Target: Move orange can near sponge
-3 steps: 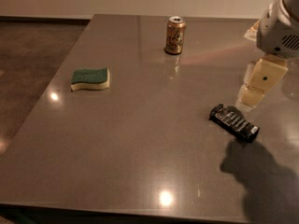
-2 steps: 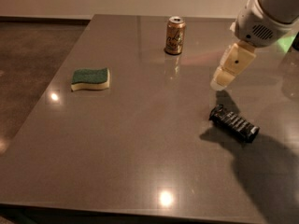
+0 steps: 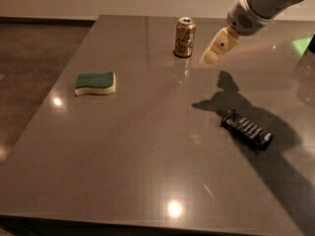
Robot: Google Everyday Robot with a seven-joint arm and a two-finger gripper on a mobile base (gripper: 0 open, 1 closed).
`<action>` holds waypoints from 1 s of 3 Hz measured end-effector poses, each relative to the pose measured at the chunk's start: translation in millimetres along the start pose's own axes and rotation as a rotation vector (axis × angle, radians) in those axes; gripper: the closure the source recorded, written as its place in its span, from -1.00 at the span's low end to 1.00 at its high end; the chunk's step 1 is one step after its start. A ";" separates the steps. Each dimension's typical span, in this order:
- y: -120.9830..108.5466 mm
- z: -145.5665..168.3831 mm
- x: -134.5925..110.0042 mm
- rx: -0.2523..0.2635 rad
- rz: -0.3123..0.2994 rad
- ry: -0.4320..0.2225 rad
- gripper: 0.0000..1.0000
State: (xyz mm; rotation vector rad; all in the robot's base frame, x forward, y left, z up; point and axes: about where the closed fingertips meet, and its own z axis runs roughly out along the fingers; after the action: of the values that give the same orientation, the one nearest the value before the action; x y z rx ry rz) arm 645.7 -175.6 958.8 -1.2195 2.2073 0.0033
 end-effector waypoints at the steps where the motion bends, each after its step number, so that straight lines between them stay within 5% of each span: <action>1: -24.4 14.8 -11.1 0.043 0.063 -0.035 -1.00; 3: -73.1 61.8 -48.6 0.114 0.153 -0.160 -1.00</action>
Offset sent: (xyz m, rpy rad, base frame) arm 0.0961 -0.0041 0.0058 0.1166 -0.1730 -0.1711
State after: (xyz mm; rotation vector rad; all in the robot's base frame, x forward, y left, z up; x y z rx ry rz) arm 752.1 -162.9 953.6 -0.9529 2.1250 0.0359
